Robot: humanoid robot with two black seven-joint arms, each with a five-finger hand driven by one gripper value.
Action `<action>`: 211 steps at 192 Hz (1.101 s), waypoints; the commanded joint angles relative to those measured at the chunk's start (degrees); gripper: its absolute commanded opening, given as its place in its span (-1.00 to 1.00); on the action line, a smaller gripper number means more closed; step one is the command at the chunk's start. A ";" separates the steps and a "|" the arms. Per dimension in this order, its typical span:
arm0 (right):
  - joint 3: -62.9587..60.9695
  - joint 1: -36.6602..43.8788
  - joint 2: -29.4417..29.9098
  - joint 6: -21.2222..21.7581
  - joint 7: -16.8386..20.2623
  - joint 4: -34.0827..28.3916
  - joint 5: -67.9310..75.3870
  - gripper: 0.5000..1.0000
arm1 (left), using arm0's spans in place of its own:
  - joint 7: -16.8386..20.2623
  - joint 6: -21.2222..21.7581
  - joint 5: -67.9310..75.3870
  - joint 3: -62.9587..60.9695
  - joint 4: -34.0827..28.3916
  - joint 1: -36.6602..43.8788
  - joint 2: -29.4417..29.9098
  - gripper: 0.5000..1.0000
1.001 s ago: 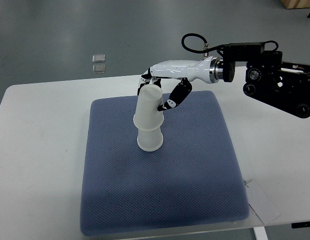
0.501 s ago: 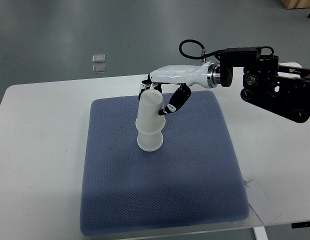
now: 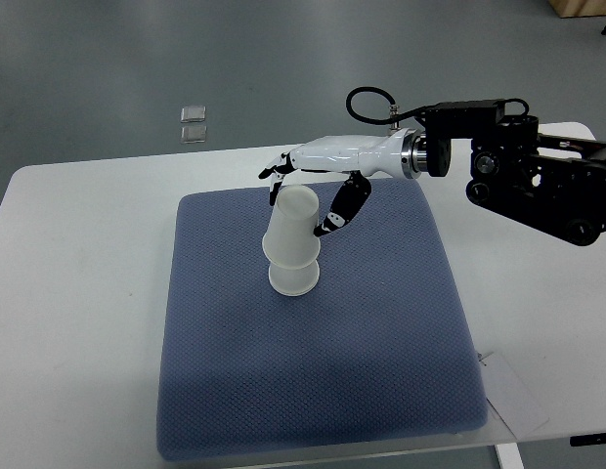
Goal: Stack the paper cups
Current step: 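Open the right hand fingers and release the stacked cup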
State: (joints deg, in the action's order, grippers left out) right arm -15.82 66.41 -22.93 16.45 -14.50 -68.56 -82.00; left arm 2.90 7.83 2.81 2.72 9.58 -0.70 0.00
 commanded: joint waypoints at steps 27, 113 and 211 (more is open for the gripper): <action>-0.18 0.48 0.34 -0.02 0.35 0.00 -0.09 0.60 | 0.00 0.00 0.00 0.00 0.00 0.00 0.00 1.00; -0.18 0.13 1.30 0.07 1.67 0.00 0.00 0.60 | 0.00 0.00 0.00 0.00 0.00 0.00 0.00 1.00; -0.18 -2.24 2.97 -2.83 1.58 1.32 -2.46 0.60 | 0.00 0.00 0.00 0.00 0.00 0.00 0.00 1.00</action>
State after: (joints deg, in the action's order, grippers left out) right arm -16.26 64.73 -20.28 14.90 -12.80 -67.70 -83.21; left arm 2.90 7.83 2.81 2.72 9.58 -0.71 0.00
